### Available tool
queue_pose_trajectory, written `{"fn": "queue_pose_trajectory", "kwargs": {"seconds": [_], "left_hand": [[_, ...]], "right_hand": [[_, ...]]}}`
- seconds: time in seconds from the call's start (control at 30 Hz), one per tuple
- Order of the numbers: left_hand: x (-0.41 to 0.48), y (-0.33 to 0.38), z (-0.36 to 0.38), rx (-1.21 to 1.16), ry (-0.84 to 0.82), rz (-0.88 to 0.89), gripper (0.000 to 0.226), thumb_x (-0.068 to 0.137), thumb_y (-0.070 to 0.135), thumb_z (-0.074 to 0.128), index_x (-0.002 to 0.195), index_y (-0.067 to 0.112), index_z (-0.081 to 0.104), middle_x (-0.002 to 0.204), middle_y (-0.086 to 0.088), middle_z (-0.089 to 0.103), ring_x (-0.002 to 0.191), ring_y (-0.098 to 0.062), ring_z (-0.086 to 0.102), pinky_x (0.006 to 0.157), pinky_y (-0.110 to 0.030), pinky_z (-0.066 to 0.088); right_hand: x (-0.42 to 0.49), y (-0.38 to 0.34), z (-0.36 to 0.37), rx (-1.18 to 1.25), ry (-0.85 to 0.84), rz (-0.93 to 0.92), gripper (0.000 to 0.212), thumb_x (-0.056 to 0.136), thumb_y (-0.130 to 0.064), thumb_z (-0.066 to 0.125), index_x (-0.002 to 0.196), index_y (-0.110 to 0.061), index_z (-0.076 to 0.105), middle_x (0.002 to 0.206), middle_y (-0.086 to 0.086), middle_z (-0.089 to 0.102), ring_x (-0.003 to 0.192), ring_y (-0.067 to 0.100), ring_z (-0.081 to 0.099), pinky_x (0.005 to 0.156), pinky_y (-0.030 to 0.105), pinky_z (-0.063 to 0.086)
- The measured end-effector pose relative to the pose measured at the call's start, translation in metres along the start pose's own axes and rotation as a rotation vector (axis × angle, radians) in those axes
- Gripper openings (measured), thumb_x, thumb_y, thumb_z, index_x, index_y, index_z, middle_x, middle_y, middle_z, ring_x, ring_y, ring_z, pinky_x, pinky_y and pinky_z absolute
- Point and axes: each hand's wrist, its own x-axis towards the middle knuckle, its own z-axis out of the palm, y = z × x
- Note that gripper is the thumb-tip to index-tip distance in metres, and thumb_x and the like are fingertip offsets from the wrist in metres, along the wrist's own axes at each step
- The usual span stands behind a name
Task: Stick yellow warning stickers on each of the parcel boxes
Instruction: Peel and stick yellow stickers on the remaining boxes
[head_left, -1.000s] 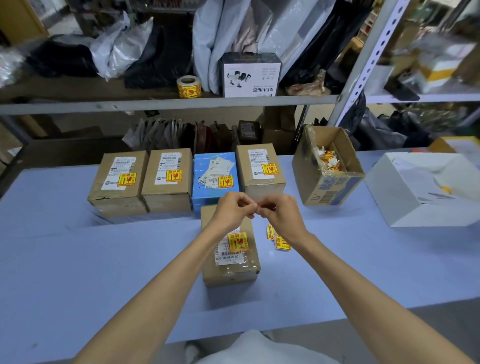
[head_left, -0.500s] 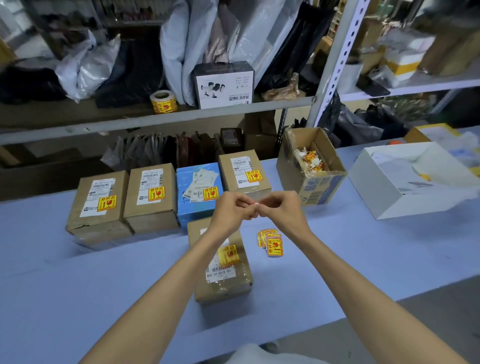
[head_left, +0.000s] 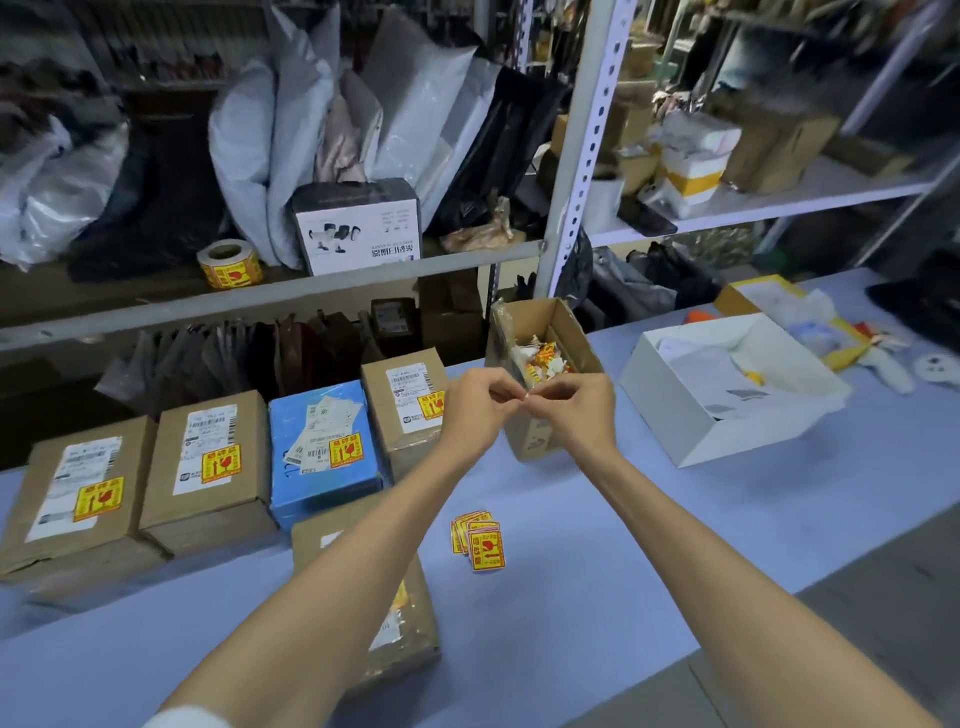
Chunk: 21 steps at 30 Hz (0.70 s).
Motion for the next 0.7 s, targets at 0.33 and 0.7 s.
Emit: {"fn": "queue_pose_trajectory", "kwargs": {"seconds": [0.33,0.7], "left_hand": [[0.099,0.04,0.027,0.593,-0.23,0.093,0.028,0.08,0.02,0.072,0.107,0.018,0.067,0.103,-0.004,0.069,0.096,-0.025,0.063,0.077,-0.037,0.053],[0.126,0.039,0.037,0.597,-0.24,-0.054,0.03,0.081,0.027,0.072,0.107,0.014,0.066,0.105,-0.009,0.066,0.095,-0.027,0.063,0.079,-0.038,0.055]], "right_hand": [[0.104,0.017,-0.041,-0.408,-0.051,-0.156,0.014,0.074,-0.005,0.074,0.087,-0.011,0.076,0.084,0.004,0.074,0.078,0.016,0.067,0.075,0.029,0.053],[0.138,0.029,-0.04,-0.407,-0.132,-0.178,0.016,0.08,-0.012,0.064,0.09,-0.004,0.074,0.085,0.01,0.073,0.081,0.023,0.066,0.077,0.042,0.055]]}}
